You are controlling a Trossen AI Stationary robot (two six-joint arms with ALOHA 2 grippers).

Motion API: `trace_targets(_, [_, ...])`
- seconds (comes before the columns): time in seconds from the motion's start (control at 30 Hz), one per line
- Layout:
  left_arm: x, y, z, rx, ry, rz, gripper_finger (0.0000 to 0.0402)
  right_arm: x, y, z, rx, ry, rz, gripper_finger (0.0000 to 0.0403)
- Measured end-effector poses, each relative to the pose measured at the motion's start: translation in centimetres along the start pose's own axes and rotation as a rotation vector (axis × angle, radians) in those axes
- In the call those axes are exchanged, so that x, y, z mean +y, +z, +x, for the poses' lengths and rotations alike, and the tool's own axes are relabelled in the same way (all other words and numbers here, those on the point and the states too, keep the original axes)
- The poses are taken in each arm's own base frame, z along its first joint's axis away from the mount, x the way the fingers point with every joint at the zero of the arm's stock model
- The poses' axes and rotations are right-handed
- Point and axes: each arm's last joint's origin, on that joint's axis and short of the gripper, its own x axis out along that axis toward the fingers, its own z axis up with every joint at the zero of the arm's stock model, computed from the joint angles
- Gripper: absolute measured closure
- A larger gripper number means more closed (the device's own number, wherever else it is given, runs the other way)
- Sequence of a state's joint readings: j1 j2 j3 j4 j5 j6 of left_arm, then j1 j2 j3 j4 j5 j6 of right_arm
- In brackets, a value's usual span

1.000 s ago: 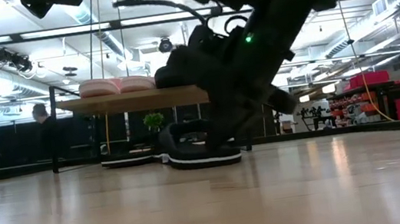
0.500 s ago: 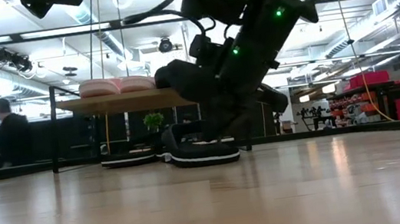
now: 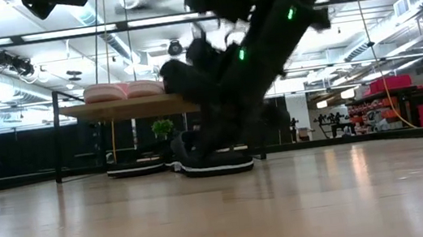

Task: Pick and place slides into the shelf
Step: Put the black flipflop under the shelf

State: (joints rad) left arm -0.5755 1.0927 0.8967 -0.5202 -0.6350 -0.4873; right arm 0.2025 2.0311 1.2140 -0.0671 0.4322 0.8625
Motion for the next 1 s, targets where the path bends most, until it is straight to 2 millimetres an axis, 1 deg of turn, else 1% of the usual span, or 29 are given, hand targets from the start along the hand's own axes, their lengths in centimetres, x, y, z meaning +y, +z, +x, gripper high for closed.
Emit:
trace_targets(0.07, [0.0,0.0,0.0,-0.001,0.000,-0.001,0.0396,-0.5,-0.3,1.1,0.011,-0.009,-0.002,0.0402])
trace_targets(0.13, [0.0,0.0,0.0,-0.001,0.000,0.000,0.0391,-0.5,-0.4,1.7,0.008,0.002,-0.023,0.0402])
trace_targets(0.23, [0.0,0.0,0.0,-0.001,0.001,0.000,0.0381,-0.7,-0.4,2.1,-0.011,-0.013,-0.040,0.0402])
trace_targets(0.37, [0.2,0.1,0.1,0.000,0.010,-0.005,0.0380,-1.5,0.5,2.4,-0.027,-0.050,-0.051,0.0402])
trace_targets(0.53, [0.2,0.1,0.2,0.001,0.012,-0.005,0.0393,-3.5,2.2,3.2,-0.063,-0.140,0.005,0.0403])
trace_targets(0.63, [0.2,0.1,0.2,0.002,0.012,-0.004,0.0396,-4.4,2.5,3.5,-0.040,-0.177,0.025,0.0403])
trace_targets(0.83, [0.3,-0.1,0.1,0.014,0.017,0.007,0.0381,-5.5,3.1,3.9,-0.050,-0.225,0.046,0.0403])
trace_targets(1.0, [0.4,-0.3,0.1,0.029,0.025,-0.021,0.0376,-6.4,3.6,4.0,-0.139,-0.318,0.162,0.0403])
